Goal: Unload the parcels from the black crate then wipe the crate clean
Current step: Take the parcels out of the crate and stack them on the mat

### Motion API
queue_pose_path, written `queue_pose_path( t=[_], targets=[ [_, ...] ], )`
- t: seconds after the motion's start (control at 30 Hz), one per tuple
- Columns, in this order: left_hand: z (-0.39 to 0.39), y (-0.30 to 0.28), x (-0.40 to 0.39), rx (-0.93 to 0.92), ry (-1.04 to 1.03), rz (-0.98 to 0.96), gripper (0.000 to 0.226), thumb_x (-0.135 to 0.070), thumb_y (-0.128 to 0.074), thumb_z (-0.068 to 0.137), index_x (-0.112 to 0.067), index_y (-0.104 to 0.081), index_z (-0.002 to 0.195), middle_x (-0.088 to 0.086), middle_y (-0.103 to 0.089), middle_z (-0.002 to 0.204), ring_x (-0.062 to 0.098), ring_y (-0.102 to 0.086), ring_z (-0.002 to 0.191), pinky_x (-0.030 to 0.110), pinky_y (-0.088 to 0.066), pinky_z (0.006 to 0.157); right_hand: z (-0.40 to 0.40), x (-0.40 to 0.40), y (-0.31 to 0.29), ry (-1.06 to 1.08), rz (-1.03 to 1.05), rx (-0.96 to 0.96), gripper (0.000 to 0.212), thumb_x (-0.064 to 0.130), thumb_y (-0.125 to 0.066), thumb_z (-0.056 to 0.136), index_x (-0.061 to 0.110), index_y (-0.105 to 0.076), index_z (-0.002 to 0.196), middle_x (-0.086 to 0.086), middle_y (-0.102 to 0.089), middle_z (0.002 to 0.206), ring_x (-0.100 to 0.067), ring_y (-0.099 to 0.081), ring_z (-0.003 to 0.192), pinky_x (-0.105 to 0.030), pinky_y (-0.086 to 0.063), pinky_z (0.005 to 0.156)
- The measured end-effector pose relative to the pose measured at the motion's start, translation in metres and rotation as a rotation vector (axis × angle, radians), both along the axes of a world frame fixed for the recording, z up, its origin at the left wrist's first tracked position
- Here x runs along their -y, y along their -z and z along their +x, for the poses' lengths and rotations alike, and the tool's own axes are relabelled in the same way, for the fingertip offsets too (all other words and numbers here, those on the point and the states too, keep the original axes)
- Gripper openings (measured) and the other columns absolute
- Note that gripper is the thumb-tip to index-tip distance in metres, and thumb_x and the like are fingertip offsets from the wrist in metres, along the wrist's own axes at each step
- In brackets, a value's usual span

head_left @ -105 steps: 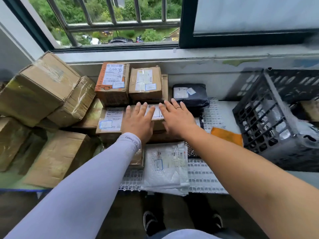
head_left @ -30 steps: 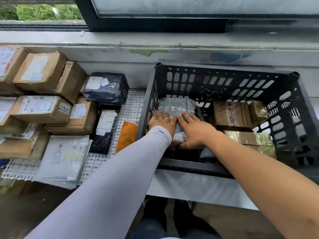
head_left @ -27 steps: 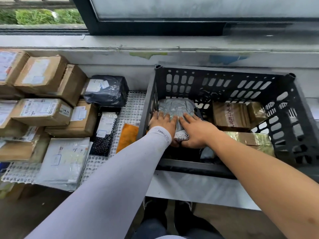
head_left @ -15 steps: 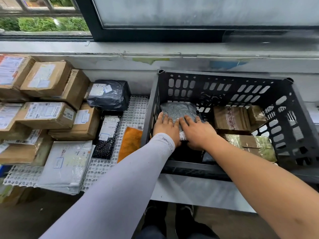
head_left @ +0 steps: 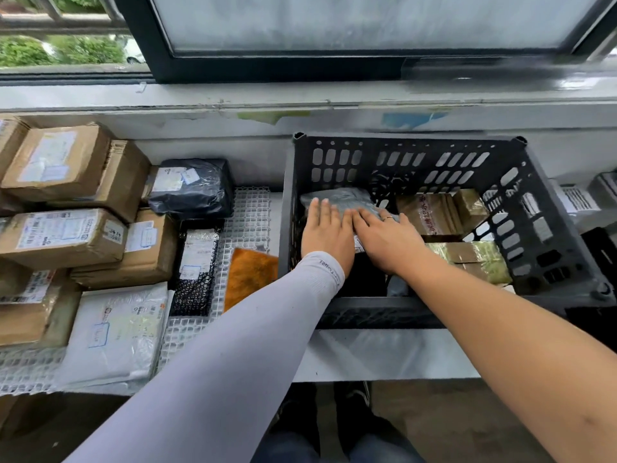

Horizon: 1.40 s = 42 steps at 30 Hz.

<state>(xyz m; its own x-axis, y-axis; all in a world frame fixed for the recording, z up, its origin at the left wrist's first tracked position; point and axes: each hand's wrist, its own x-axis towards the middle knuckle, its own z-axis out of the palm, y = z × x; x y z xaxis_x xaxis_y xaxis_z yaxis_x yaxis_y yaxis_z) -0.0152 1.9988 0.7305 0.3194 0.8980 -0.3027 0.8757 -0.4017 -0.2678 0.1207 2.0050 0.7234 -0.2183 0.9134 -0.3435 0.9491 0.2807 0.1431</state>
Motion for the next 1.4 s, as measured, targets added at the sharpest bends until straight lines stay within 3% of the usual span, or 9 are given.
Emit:
queue_pose_path(
  t=[0.5,0.77,0.9,1.07,1.4],
  targets=[
    [-0.009,-0.053,0.028,0.158,0.17,0.235,0.061,-0.031,-0.018,0.109,-0.012,-0.006,0.165,0.018,-0.017,0.17,0.038,-0.008,0.158,0.059,0.005,0.126,-0.006,0.052,-0.058,0.227,0.208,0.019,0.064,0.021,-0.035,0.108,0.017,-0.004,0.164,-0.007,-0.008,0.172,-0.035,-0.014,0.156,-0.067,-0.015,0.121],
    [-0.031,-0.084,0.078,0.185,0.076,0.347,0.06,-0.029,-0.024,0.109,-0.015,-0.007,0.165,0.015,-0.018,0.171,0.037,-0.009,0.159,0.059,0.006,0.126,-0.029,0.09,-0.089,0.157,0.394,-0.005,0.064,0.023,-0.041,0.107,0.015,-0.011,0.163,-0.012,-0.017,0.169,-0.038,-0.02,0.154,-0.07,-0.018,0.119],
    [-0.055,-0.095,0.109,0.176,-0.002,0.4,0.062,-0.027,-0.012,0.105,-0.016,-0.006,0.165,0.014,-0.015,0.172,0.036,-0.008,0.159,0.06,0.008,0.125,-0.054,0.113,-0.097,0.081,0.453,-0.045,0.068,0.025,-0.044,0.107,0.014,-0.01,0.164,-0.013,-0.017,0.169,-0.04,-0.02,0.154,-0.071,-0.02,0.119],
    [-0.092,-0.1,0.14,0.205,-0.093,0.451,0.061,-0.024,-0.025,0.109,-0.018,-0.001,0.165,0.011,-0.01,0.173,0.034,-0.005,0.159,0.061,0.011,0.124,-0.093,0.131,-0.104,0.011,0.51,-0.078,0.061,0.019,-0.04,0.106,0.013,-0.018,0.163,-0.016,-0.023,0.167,-0.044,-0.024,0.151,-0.073,-0.021,0.117],
    [-0.184,-0.079,0.158,0.289,-0.116,0.481,0.061,-0.022,-0.024,0.108,-0.018,-0.007,0.166,0.012,-0.014,0.172,0.034,-0.008,0.159,0.062,0.006,0.125,-0.185,0.148,-0.095,-0.029,0.501,-0.083,0.054,0.023,-0.027,0.109,0.013,-0.019,0.162,-0.016,-0.023,0.167,-0.044,-0.026,0.151,-0.073,-0.019,0.117]
  ],
)
